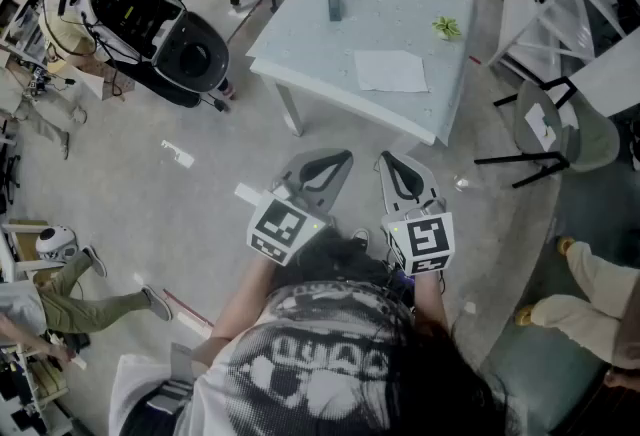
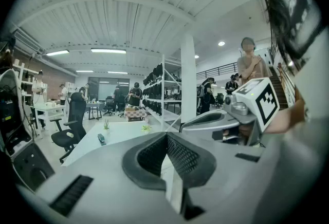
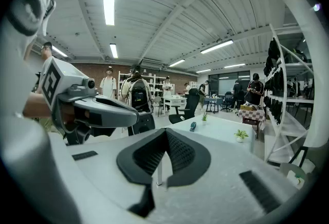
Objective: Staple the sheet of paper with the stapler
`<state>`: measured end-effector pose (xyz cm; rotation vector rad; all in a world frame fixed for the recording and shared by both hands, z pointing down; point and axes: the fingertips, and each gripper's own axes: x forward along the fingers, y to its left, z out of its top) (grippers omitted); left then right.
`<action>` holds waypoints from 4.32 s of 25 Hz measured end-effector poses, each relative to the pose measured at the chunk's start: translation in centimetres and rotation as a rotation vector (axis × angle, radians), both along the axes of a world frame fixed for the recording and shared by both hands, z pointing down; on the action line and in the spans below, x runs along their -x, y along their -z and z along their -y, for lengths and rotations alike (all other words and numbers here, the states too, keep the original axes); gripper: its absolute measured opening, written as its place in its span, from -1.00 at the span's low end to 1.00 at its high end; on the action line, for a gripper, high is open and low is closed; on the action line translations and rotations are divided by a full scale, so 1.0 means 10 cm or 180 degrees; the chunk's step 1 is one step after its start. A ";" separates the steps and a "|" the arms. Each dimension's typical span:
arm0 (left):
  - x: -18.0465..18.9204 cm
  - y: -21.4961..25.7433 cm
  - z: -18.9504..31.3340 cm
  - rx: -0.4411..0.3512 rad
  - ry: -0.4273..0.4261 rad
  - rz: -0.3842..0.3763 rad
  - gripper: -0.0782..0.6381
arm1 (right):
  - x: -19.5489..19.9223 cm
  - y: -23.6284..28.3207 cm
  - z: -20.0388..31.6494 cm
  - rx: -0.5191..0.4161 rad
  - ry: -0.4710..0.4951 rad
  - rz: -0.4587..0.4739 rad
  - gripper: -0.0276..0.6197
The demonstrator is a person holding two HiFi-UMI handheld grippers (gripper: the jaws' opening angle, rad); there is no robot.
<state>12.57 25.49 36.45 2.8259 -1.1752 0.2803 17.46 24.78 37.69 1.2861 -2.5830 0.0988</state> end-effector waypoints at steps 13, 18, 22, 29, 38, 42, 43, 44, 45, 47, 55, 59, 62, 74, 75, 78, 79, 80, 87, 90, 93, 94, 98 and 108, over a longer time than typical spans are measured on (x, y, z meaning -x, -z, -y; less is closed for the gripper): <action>0.15 -0.07 0.08 0.0026 0.0029 0.0020 -0.80 | 0.07 -0.10 0.11 0.0041 -0.0040 0.0055 -0.92; 0.20 -0.18 0.15 0.0004 -0.0007 0.0023 -0.80 | 0.07 -0.24 0.19 0.0072 -0.0098 0.0102 -0.92; 0.40 -0.17 0.15 0.0016 -0.0060 0.0033 -0.80 | 0.19 -0.26 0.19 0.0103 -0.0216 0.0085 -0.92; 0.47 -0.23 0.27 0.0104 -0.0163 -0.0001 -0.80 | 0.14 -0.38 0.30 0.0301 -0.0379 0.0087 -0.91; 0.53 -0.35 0.81 0.0195 -0.0072 0.0025 -0.80 | 0.00 -0.62 0.92 0.0464 -0.0444 0.0067 -0.91; 0.58 -0.41 1.21 0.0195 -0.0034 0.0073 -0.80 | -0.10 -0.80 1.42 0.0536 -0.0460 0.0031 -0.90; 0.58 -0.41 1.34 0.0185 -0.0028 0.0093 -0.80 | -0.14 -0.84 1.57 0.0557 -0.0474 0.0016 -0.90; 0.57 -0.41 1.48 0.0175 -0.0025 0.0111 -0.80 | -0.18 -0.87 1.72 0.0580 -0.0490 0.0002 -0.90; 0.56 -0.41 1.61 0.0164 -0.0028 0.0122 -0.80 | -0.22 -0.90 1.86 0.0602 -0.0506 -0.0010 -0.89; 0.51 -0.41 1.87 0.0145 -0.0038 0.0135 -0.80 | -0.32 -0.97 2.12 0.0652 -0.0536 -0.0031 -0.89; 0.32 -0.55 2.65 0.0247 -0.0009 0.0200 -0.80 | -0.87 -1.46 3.01 0.0978 -0.0701 -0.0206 -0.81; 0.26 -0.57 2.90 0.0262 0.0005 0.0250 -0.80 | -1.14 -1.80 3.34 0.1204 -0.0839 -0.0258 -0.74; 0.26 -0.59 2.99 0.0273 0.0056 0.0262 -0.80 | -1.31 -2.10 3.49 0.1423 -0.0943 -0.0292 -0.63; 0.50 -0.64 3.18 0.0373 0.0219 0.0381 -0.80 | -1.56 -2.78 3.83 0.1965 -0.1129 -0.0421 -0.48; 0.52 -0.64 3.21 0.0374 0.0199 0.0386 -0.80 | -1.56 -2.80 3.85 0.1996 -0.1132 -0.0442 -0.48; 0.55 -0.68 3.31 0.0390 0.0099 0.0410 -0.80 | -1.54 -2.83 3.87 0.2048 -0.1174 -0.0468 -0.49; 0.55 -0.70 3.35 0.0399 0.0058 0.0417 -0.80 | -1.54 -2.83 3.87 0.2056 -0.1186 -0.0478 -0.52; 0.56 -0.71 3.39 0.0404 0.0020 0.0423 -0.80 | -1.54 -2.83 3.86 0.2063 -0.1190 -0.0491 -0.63; 0.81 -0.74 3.75 0.0408 -0.0184 0.0428 -0.80 | -1.30 -2.77 3.79 0.2156 -0.1338 -0.0317 -0.90; 0.99 -0.77 3.91 0.0412 -0.0233 0.0430 -0.80 | -1.09 -2.66 3.82 0.2114 -0.1394 -0.0128 -0.91; 1.20 -0.80 4.06 0.0422 -0.0240 0.0431 -0.80 | -0.80 -2.55 3.89 0.2008 -0.1352 -0.0069 -0.91; 1.26 -0.82 4.10 0.0424 -0.0249 0.0443 -0.80 | -0.71 -2.52 3.92 0.1970 -0.1320 -0.0064 -0.91; 1.47 -0.91 4.22 0.0452 -0.0299 0.0478 -0.80 | -0.33 -2.42 4.04 0.1826 -0.1124 -0.0056 -0.91; 1.81 -1.06 4.35 0.0501 -0.0388 0.0485 -0.80 | 0.24 -2.35 4.38 0.1662 -0.0894 -0.0009 -0.91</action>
